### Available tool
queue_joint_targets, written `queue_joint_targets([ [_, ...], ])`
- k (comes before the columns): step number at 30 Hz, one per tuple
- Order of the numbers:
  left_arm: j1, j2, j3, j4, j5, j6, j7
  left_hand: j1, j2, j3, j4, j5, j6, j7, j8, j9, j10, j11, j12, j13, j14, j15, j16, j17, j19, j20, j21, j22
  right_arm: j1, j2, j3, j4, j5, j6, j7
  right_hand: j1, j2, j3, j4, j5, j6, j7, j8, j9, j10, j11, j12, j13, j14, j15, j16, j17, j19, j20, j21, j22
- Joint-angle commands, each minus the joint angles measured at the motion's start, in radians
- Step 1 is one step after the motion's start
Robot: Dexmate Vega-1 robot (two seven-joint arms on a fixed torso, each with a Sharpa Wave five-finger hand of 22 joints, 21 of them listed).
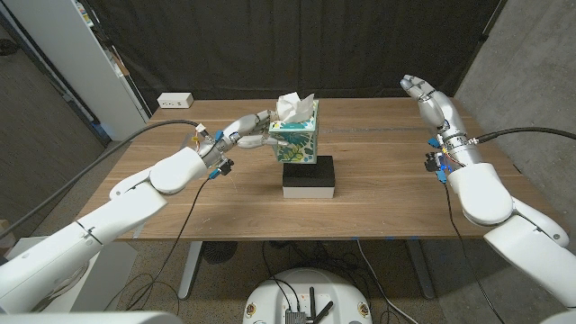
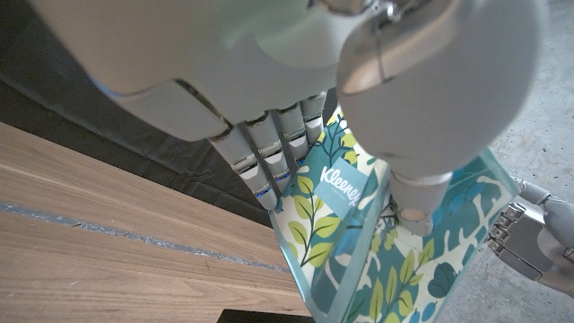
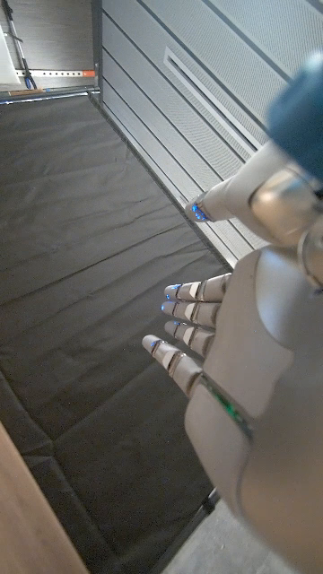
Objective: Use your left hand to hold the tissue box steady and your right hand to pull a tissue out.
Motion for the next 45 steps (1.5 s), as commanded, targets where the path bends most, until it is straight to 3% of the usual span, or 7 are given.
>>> queue_joint_targets([
  [1, -0.010, -0.011, 0.006, 0.022, 0.001, -0.013, -0.008, -0.011, -0.002, 0.004, -0.001, 0.004, -0.001, -0.001, 0.004, 0.003, 0.004, 0.000, -0.001, 0.004, 0.003, -0.123, 0.003, 0.003, 0.001, -0.002, -0.001, 0.002, 0.029, 0.022, -0.049, -0.005, -0.230, -0.044, -0.036, -0.002, 0.075, 0.008, 0.011, 0.004, 0.014, -0.003, 0.009, 0.001, 0.015, -0.005, 0.006, 0.004, 0.014, -0.030, 0.009, 0.005, 0.014, -0.012, 0.010, -0.001],
  [11, -0.035, -0.021, 0.020, 0.056, -0.005, -0.029, -0.028, -0.013, 0.000, 0.007, 0.000, 0.005, -0.005, 0.001, 0.006, 0.002, 0.001, 0.004, -0.004, 0.006, 0.002, -0.121, 0.002, 0.003, 0.000, -0.001, -0.002, 0.002, 0.046, 0.031, -0.097, -0.014, -0.358, -0.099, -0.063, -0.001, 0.081, 0.018, 0.023, 0.005, 0.021, -0.006, 0.008, 0.001, 0.021, -0.008, 0.005, 0.004, 0.019, -0.032, 0.012, 0.008, 0.021, -0.016, 0.010, -0.001],
  [18, -0.051, -0.025, 0.029, 0.074, -0.012, -0.036, -0.043, -0.016, -0.001, 0.007, 0.001, 0.004, -0.005, 0.001, 0.008, 0.001, 0.003, 0.003, -0.004, 0.007, 0.002, -0.121, 0.001, 0.003, 0.000, 0.000, -0.001, 0.002, 0.049, 0.034, -0.122, -0.016, -0.422, -0.097, -0.082, -0.015, 0.066, 0.015, 0.041, 0.002, 0.032, -0.006, 0.007, 0.001, 0.036, -0.006, 0.007, 0.005, 0.030, -0.035, 0.019, 0.014, 0.039, -0.007, 0.014, -0.001],
  [45, -0.081, -0.039, 0.046, 0.108, -0.018, -0.051, -0.058, -0.018, -0.002, 0.012, 0.000, 0.004, -0.010, 0.001, 0.014, -0.001, 0.001, 0.002, -0.009, 0.012, 0.001, -0.123, 0.000, 0.002, 0.000, -0.001, -0.001, 0.002, 0.085, 0.030, -0.175, -0.019, -0.519, -0.103, -0.076, -0.005, 0.061, 0.023, 0.038, 0.003, 0.036, -0.016, 0.002, 0.002, 0.040, -0.016, 0.002, 0.005, 0.043, -0.035, 0.021, 0.010, 0.049, -0.007, 0.014, -0.001],
])
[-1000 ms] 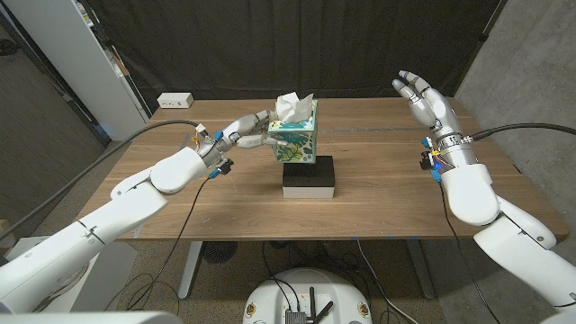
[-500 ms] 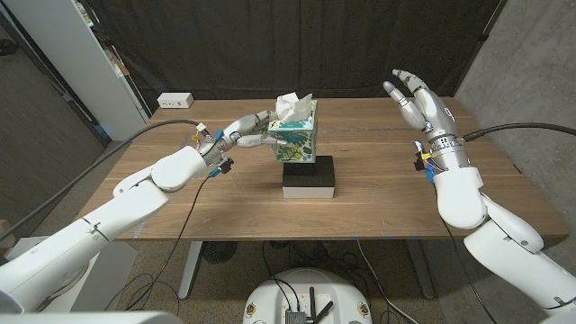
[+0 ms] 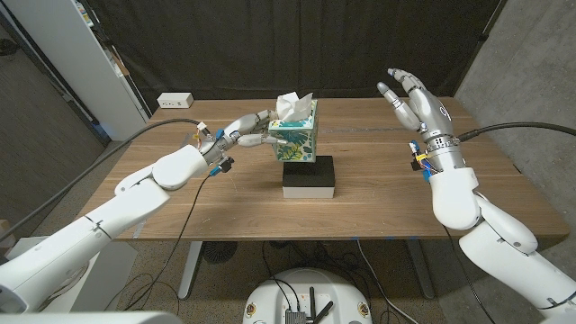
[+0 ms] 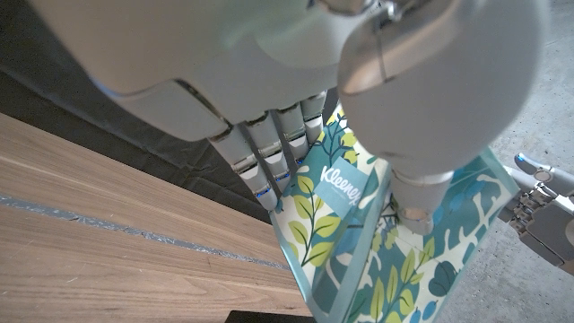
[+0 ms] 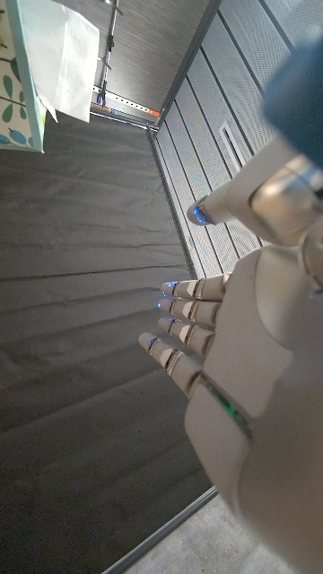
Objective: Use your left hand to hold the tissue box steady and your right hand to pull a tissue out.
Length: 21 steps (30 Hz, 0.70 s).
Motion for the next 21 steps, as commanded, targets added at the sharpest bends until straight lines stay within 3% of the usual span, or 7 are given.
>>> queue_joint_targets([
  [1, -0.015, -0.007, 0.009, 0.019, -0.003, -0.009, -0.008, -0.008, 0.001, 0.007, 0.002, 0.005, -0.007, 0.001, 0.007, 0.003, 0.000, 0.003, -0.001, 0.003, 0.001, -0.123, 0.001, 0.002, -0.001, 0.000, -0.001, 0.002, 0.025, -0.005, -0.037, 0.003, -0.053, 0.012, -0.003, 0.007, 0.051, 0.009, -0.006, 0.004, 0.004, -0.006, 0.002, 0.002, 0.009, -0.004, 0.002, 0.002, 0.014, -0.033, 0.005, -0.002, 0.014, -0.004, 0.006, -0.001],
  [5, -0.020, -0.010, 0.012, 0.024, -0.003, -0.013, -0.010, -0.008, 0.002, 0.008, 0.002, 0.005, -0.008, 0.001, 0.008, 0.003, 0.000, 0.001, -0.002, 0.004, 0.001, -0.122, 0.001, 0.003, -0.002, 0.000, -0.002, 0.002, 0.031, -0.008, -0.046, -0.005, -0.064, 0.013, 0.004, 0.016, 0.053, 0.016, -0.012, 0.004, 0.007, -0.009, 0.002, 0.002, 0.013, -0.006, 0.002, 0.003, 0.018, -0.034, 0.004, -0.005, 0.021, 0.014, 0.007, -0.001],
  [21, -0.044, -0.021, 0.027, 0.047, -0.003, -0.022, -0.023, -0.011, 0.000, 0.009, 0.002, 0.005, -0.008, 0.000, 0.013, 0.001, 0.002, 0.003, -0.003, 0.006, 0.001, -0.122, 0.001, 0.003, -0.002, -0.001, -0.002, 0.002, 0.079, -0.029, -0.077, -0.018, -0.055, 0.058, 0.069, 0.034, 0.063, 0.033, -0.018, 0.005, 0.010, -0.018, 0.000, 0.003, 0.016, -0.013, 0.000, 0.004, 0.025, -0.043, 0.005, -0.007, 0.027, 0.010, 0.006, 0.000],
])
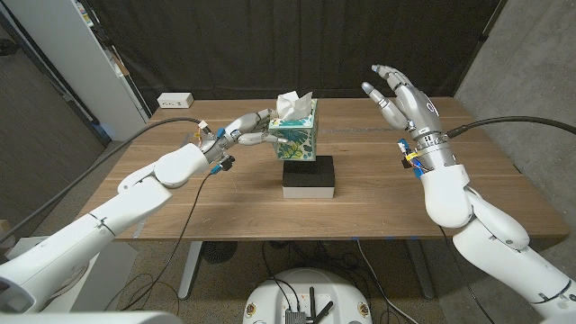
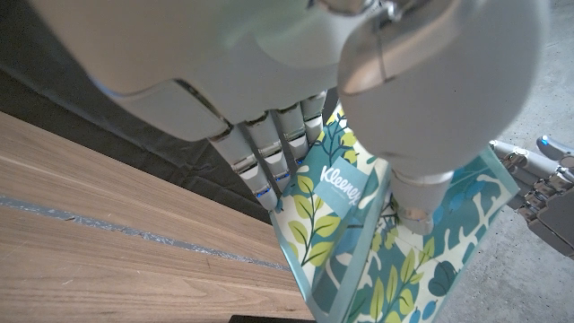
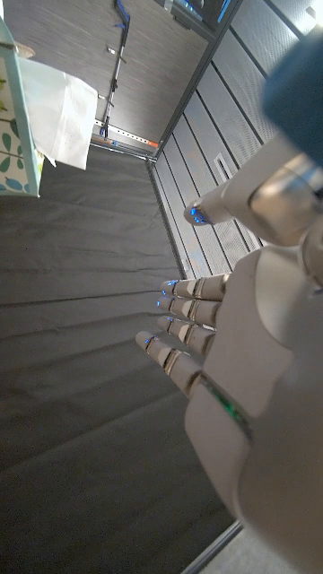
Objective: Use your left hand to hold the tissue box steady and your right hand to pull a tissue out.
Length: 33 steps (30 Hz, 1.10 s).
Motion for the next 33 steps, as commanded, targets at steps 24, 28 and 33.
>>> queue_joint_targets([
  [24, 0.000, 0.002, 0.002, -0.001, -0.002, -0.007, 0.000, -0.012, 0.001, 0.014, 0.001, 0.007, -0.008, -0.002, 0.012, -0.002, 0.003, 0.005, -0.006, 0.006, 0.003, -0.122, 0.003, 0.003, -0.003, 0.000, -0.002, 0.002, 0.118, -0.033, -0.069, 0.001, 0.004, 0.055, 0.119, 0.018, 0.056, 0.016, -0.007, 0.001, 0.002, -0.002, -0.002, 0.004, 0.003, -0.001, -0.003, 0.005, 0.012, -0.037, 0.004, 0.000, 0.011, 0.004, 0.004, 0.001],
  [28, 0.000, 0.001, 0.001, -0.002, 0.000, -0.008, 0.001, -0.012, 0.000, 0.015, 0.001, 0.007, -0.008, -0.002, 0.014, -0.003, 0.004, 0.004, -0.006, 0.006, 0.003, -0.124, 0.003, 0.002, -0.002, -0.001, -0.002, 0.002, 0.128, -0.036, -0.074, 0.002, 0.008, 0.059, 0.131, 0.019, 0.056, 0.016, -0.007, 0.001, 0.002, -0.002, -0.002, 0.004, 0.004, 0.000, -0.003, 0.005, 0.011, -0.037, 0.004, 0.000, 0.012, 0.004, 0.004, 0.001],
  [33, 0.002, 0.001, 0.000, -0.005, 0.002, -0.009, 0.004, -0.013, 0.000, 0.015, 0.001, 0.007, -0.007, -0.002, 0.015, -0.004, 0.004, 0.005, -0.006, 0.007, 0.002, -0.123, 0.003, 0.003, -0.002, -0.001, -0.002, 0.002, 0.140, -0.042, -0.078, 0.002, 0.017, 0.066, 0.147, 0.020, 0.055, 0.017, -0.007, 0.000, 0.003, -0.002, -0.002, 0.004, 0.004, -0.001, -0.004, 0.005, 0.012, -0.037, 0.004, 0.001, 0.012, 0.003, 0.003, 0.001],
])
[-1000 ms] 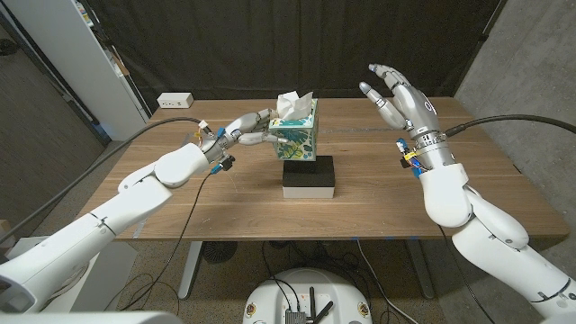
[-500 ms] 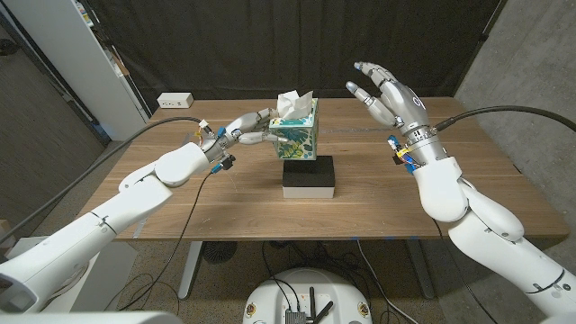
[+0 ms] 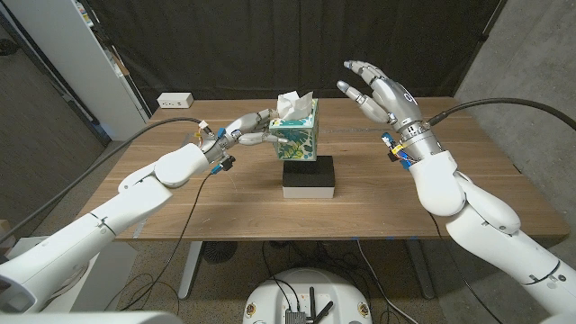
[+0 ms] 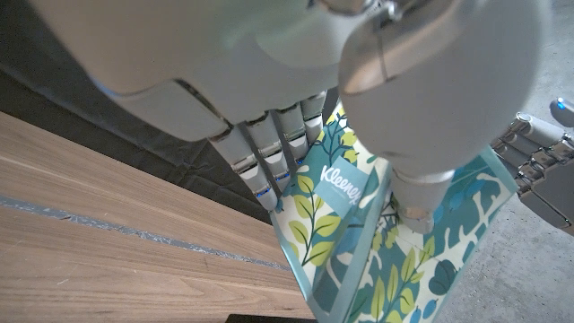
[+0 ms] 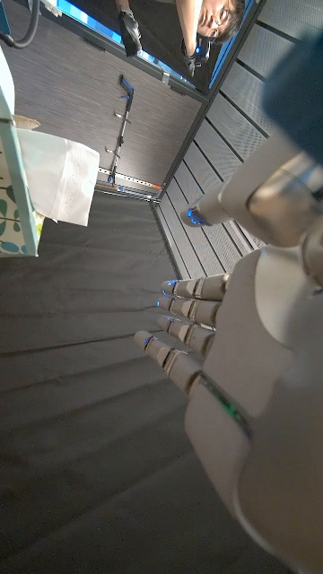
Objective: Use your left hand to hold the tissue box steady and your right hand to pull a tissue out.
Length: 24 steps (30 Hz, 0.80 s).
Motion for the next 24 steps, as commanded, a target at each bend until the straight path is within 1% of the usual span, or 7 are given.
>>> queue_joint_targets([
  [1, 0.003, -0.001, -0.003, -0.006, 0.007, -0.001, 0.008, -0.004, 0.001, 0.007, 0.000, 0.008, -0.002, -0.001, 0.008, 0.001, 0.004, 0.005, -0.006, 0.003, 0.002, -0.124, 0.004, 0.003, -0.002, -0.001, -0.002, 0.002, 0.035, -0.012, -0.016, 0.000, 0.011, 0.013, 0.040, 0.007, 0.048, 0.007, 0.003, 0.000, 0.003, -0.002, -0.002, 0.002, 0.005, -0.001, -0.004, 0.005, 0.012, -0.037, 0.004, 0.001, 0.005, -0.004, 0.003, 0.001],
  [5, 0.003, -0.002, -0.002, -0.007, 0.006, 0.000, 0.006, -0.003, 0.000, 0.007, -0.001, 0.008, -0.002, -0.001, 0.009, 0.000, 0.006, -0.001, -0.006, 0.003, 0.001, -0.125, 0.004, 0.003, -0.002, -0.001, -0.001, 0.002, 0.046, -0.016, -0.023, -0.001, 0.007, 0.012, 0.052, 0.008, 0.047, 0.007, 0.003, 0.000, 0.004, -0.003, -0.002, 0.002, 0.004, -0.001, -0.004, 0.005, 0.011, -0.037, 0.003, 0.001, 0.004, -0.005, 0.003, 0.001],
  [13, 0.006, -0.003, -0.002, -0.006, 0.007, -0.003, 0.010, -0.004, 0.003, 0.009, 0.000, 0.008, -0.004, 0.001, 0.011, 0.000, 0.003, 0.006, -0.008, 0.005, 0.001, -0.122, 0.004, 0.003, -0.004, 0.001, -0.002, 0.002, 0.064, -0.021, -0.037, -0.004, 0.006, 0.011, 0.076, 0.009, 0.047, 0.007, 0.003, -0.001, 0.006, -0.003, -0.002, 0.003, 0.003, 0.000, -0.005, 0.005, 0.010, -0.035, 0.003, 0.002, 0.004, -0.007, 0.002, 0.001],
  [24, 0.003, -0.006, 0.000, -0.003, 0.004, -0.003, 0.005, -0.006, 0.001, 0.010, 0.000, 0.008, -0.005, -0.002, 0.014, -0.002, 0.005, 0.004, -0.009, 0.007, 0.002, -0.123, 0.005, 0.003, -0.004, 0.000, -0.002, 0.002, 0.080, -0.028, -0.052, -0.006, -0.001, 0.011, 0.096, 0.011, 0.045, 0.008, 0.001, -0.002, 0.008, 0.000, -0.001, 0.003, 0.002, 0.001, -0.006, 0.006, 0.009, -0.033, 0.002, 0.002, 0.004, -0.006, 0.001, 0.001],
])
